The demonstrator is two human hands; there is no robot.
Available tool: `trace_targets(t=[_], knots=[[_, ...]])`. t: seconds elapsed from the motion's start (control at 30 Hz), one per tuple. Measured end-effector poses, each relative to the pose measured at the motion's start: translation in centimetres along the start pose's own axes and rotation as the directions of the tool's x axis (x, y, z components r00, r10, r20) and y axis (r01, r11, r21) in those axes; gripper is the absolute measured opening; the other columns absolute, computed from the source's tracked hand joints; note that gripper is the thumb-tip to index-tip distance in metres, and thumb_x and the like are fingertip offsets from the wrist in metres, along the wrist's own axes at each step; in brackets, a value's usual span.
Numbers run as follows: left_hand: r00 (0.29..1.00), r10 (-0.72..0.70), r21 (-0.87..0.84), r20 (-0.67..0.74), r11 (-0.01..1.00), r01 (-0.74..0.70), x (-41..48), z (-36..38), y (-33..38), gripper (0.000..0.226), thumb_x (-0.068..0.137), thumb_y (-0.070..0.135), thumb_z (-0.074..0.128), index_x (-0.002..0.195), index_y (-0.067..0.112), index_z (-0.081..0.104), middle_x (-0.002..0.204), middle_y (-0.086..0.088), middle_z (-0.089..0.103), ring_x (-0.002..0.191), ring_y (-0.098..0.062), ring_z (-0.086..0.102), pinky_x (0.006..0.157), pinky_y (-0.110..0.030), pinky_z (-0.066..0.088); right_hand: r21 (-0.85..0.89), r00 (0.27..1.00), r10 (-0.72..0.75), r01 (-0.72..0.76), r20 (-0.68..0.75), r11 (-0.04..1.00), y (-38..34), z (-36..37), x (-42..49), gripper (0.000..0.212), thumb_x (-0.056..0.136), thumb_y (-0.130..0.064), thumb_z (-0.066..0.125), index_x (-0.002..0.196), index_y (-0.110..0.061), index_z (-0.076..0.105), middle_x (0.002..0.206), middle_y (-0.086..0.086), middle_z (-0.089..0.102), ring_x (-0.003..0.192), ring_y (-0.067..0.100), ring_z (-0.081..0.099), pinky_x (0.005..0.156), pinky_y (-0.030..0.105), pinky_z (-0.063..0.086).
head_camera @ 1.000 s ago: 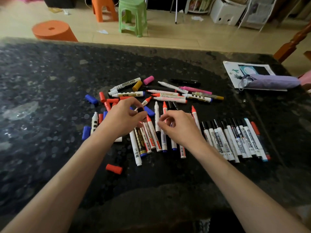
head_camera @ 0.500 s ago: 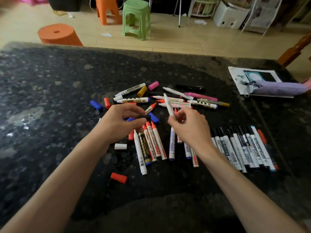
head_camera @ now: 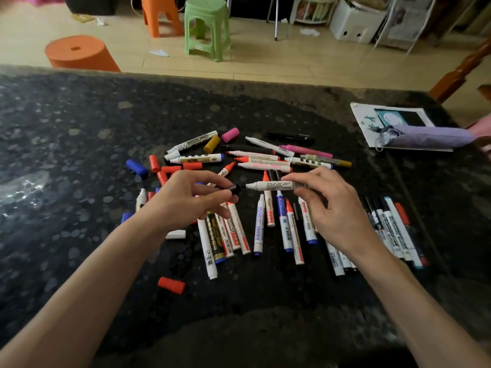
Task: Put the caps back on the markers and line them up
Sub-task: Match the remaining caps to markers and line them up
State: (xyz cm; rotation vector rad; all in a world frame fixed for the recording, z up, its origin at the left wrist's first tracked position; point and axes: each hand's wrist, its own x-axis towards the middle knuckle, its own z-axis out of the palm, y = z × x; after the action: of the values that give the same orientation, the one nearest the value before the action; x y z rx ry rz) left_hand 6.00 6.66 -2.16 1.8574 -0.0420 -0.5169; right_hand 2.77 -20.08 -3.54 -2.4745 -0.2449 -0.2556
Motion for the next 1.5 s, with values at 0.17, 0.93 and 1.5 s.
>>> trace_targets(t=[0.17, 0.93, 1.5], knots=[[1.0, 0.011, 0.063, 0.007, 0.998, -0.012, -0.1, 0.0, -0.1, 0.016, 0.091, 0.03, 0.074, 0.106, 0.024, 0.073, 0.088, 0.002, 0.08, 0.08, -0.01, 0.075, 0.068, -0.025, 0.049, -0.035, 0.998, -0.056, 0.056, 0.008, 0.998, 0.0, 0.0, -0.2, 0.032, 0.102, -0.012, 0.062, 0.129, -0.026, 0.073, 0.102, -0.012, 0.059, 0.107, 0.01, 0.055, 0.095, 0.025, 0.046], [0.838, 0.516, 0.386, -0.178, 0.82, -0.423, -0.1, 2.4, -1.8, 0.021, 0.096, 0.002, 0.063, 0.105, 0.014, 0.078, 0.073, 0.007, 0.068, 0.069, -0.014, 0.066, 0.064, -0.036, 0.055, 0.04, 0.994, -0.112, 0.112, -0.012, 0.993, -1.7, 2.0, -0.7, 0.028, 0.105, -0.025, 0.058, 0.127, -0.016, 0.073, 0.088, -0.004, 0.063, 0.079, 0.014, 0.061, 0.069, 0.044, 0.052], [0.872, 0.489, 0.364, -0.04, 0.819, -0.442, 0.6, 4.8, -1.8, 0.051, 0.091, 0.027, 0.071, 0.139, 0.037, 0.057, 0.111, 0.018, 0.07, 0.099, 0.002, 0.067, 0.085, -0.028, 0.057, -0.126, 0.971, 0.049, -0.02, 0.232, 0.992, -0.7, -0.2, -2.4, 0.022, 0.095, -0.046, 0.07, 0.108, -0.03, 0.076, 0.091, -0.015, 0.063, 0.087, 0.003, 0.059, 0.076, 0.027, 0.049]])
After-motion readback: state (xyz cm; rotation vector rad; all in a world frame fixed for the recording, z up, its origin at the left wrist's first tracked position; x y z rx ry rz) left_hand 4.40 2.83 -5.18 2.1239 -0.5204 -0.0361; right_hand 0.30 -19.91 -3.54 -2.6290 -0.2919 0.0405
